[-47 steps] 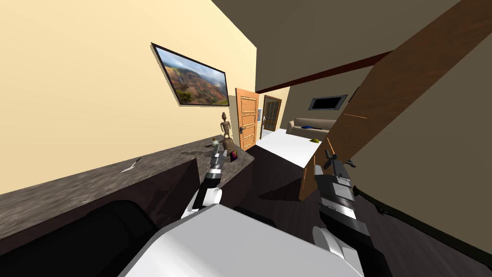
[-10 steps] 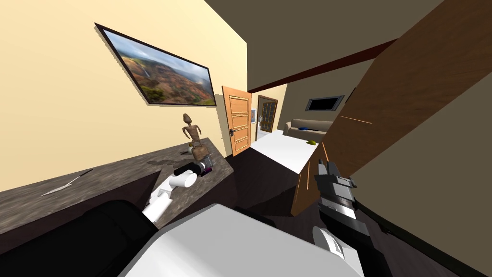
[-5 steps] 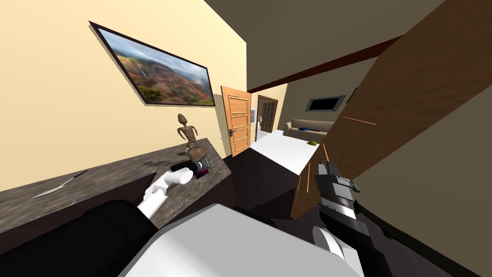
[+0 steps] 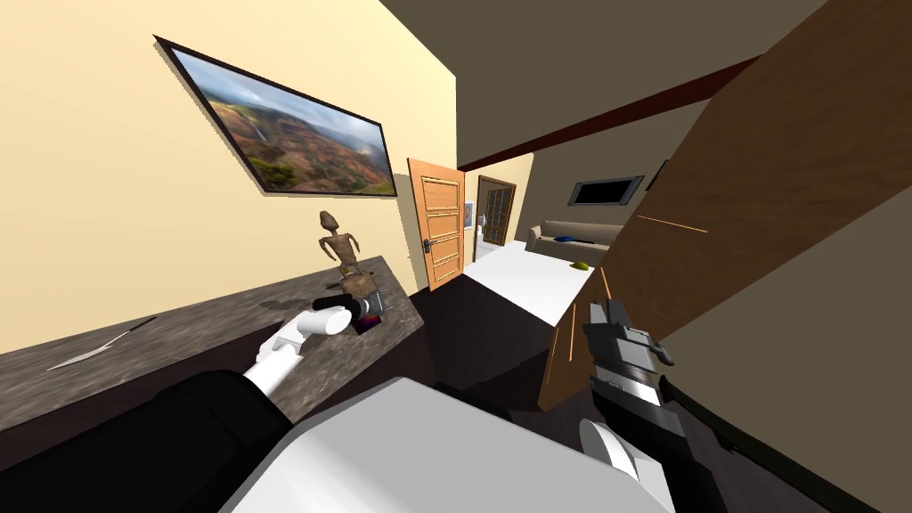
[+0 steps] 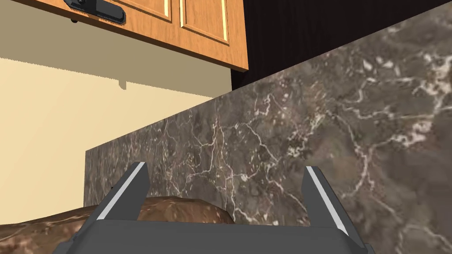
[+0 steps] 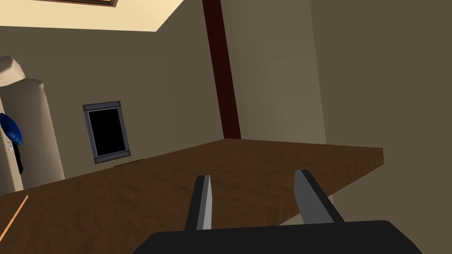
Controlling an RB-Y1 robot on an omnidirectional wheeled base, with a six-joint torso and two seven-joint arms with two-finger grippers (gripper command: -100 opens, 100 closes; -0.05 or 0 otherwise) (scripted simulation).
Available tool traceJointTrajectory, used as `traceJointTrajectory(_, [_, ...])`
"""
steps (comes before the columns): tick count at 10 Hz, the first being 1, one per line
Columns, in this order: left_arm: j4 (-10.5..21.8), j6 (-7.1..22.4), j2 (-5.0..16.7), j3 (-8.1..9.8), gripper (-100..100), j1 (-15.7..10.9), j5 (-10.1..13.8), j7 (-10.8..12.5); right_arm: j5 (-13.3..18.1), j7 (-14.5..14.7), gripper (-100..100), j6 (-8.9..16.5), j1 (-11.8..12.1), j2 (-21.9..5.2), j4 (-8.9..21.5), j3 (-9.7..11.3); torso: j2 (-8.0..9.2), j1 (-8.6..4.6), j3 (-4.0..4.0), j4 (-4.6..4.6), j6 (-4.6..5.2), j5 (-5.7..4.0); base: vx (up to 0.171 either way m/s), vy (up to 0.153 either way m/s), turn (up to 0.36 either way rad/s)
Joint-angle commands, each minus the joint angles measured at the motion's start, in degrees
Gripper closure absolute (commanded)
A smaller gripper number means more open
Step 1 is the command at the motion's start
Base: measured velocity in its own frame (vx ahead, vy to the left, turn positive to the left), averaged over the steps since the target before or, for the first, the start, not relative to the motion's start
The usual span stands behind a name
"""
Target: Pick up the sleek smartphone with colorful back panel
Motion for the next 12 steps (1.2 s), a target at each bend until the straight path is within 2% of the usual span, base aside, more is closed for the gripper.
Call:
traceJointTrajectory(1, [0.0, 1.8, 0.4, 0.23, -100, 0.0, 0.4, 0.3, 0.0, 0.0, 0, 0.0, 0.0, 0.0, 0.0, 0.0, 0.00, 0.00, 0.00, 0.00, 0.00, 0.00, 0.032, -0.006, -0.002])
traceJointTrajectory(2, [1.1, 4.1, 2.9, 1.12, -100, 0.2, 3.1, 1.4, 0.0, 0.0, 0, 0.0, 0.0, 0.0, 0.0, 0.0, 0.09, 0.10, 0.05, 0.01, 0.00, 0.03, 0.043, -0.028, 0.022])
traceJointTrajectory(3, [1.1, 5.3, 2.9, 1.12, -100, 0.2, 3.1, 1.4, 0.0, 0.0, 0, 0.0, 0.0, 0.0, 0.0, 0.0, 0.08, 0.06, 0.05, 0.02, -0.01, 0.02, 0.045, -0.035, 0.023])
traceJointTrajectory(4, [2.3, 7.1, 5.3, 1.90, -100, 0.3, 5.6, 2.4, 0.0, 0.0, 0, 0.0, 0.0, 0.0, 0.0, 0.0, 0.08, 0.04, 0.04, 0.02, 0.00, 0.02, 0.055, -0.043, 0.027])
traceJointTrajectory(5, [2.3, 8.7, 5.4, 1.90, -100, 0.3, 5.7, 2.4, 0.0, 0.0, 0, 0.0, 0.0, 0.0, 0.0, 0.0, 0.04, 0.01, 0.03, 0.01, 0.00, 0.01, 0.047, -0.030, 0.027])
traceJointTrajectory(6, [3.5, 10.4, 7.8, 2.57, -100, 0.6, 7.8, 3.4, 0.0, 0.0, 0, 0.0, 0.0, 0.0, 0.0, 0.0, 0.06, 0.04, 0.03, 0.01, 0.00, 0.02, 0.046, -0.035, 0.039])
traceJointTrajectory(7, [3.5, 12.0, 7.8, 2.57, -100, 0.6, 8.2, 3.4, 0.0, 0.0, 0, 0.0, 0.0, 0.0, 0.0, 0.0, 0.07, 0.03, 0.04, 0.02, -0.01, 0.01, 0.039, -0.031, 0.019])
traceJointTrajectory(8, [4.6, 13.8, 10.3, 3.15, -100, 0.9, 10.5, 4.3, 0.0, 0.0, 0, 0.0, 0.0, 0.0, 0.0, 0.0, 0.10, 0.04, 0.05, 0.02, 0.00, 0.02, 0.037, -0.029, 0.033])
traceJointTrajectory(9, [4.6, 15.1, 10.3, 3.15, -100, 0.9, 10.7, 4.3, 0.0, 0.0, 0, 0.0, 0.0, 0.0, 0.0, 0.0, 0.11, 0.05, 0.06, 0.02, -0.01, 0.01, 0.035, -0.025, 0.026])
traceJointTrajectory(10, [5.8, 17.0, 12.6, 3.65, -100, 1.2, 13.2, 5.2, 0.0, 0.0, 0, 0.0, 0.0, 0.0, 0.0, 0.0, 0.12, 0.06, 0.06, 0.02, 0.00, 0.03, 0.040, -0.024, 0.045])
traceJointTrajectory(11, [5.8, 18.0, 12.6, 3.65, -100, 1.2, 13.2, 5.2, 0.0, 0.0, 0, 0.0, 0.0, 0.0, 0.0, 0.0, 0.10, 0.07, 0.05, 0.02, 0.00, 0.02, 0.029, -0.022, 0.022])
traceJointTrajectory(12, [7.0, 19.9, 15.0, 4.07, -100, 1.6, 15.5, 6.0, 0.0, 0.0, 0, 0.0, 0.0, 0.0, 0.0, 0.0, 0.13, 0.08, 0.07, 0.02, 0.00, 0.03, 0.032, -0.026, 0.041])
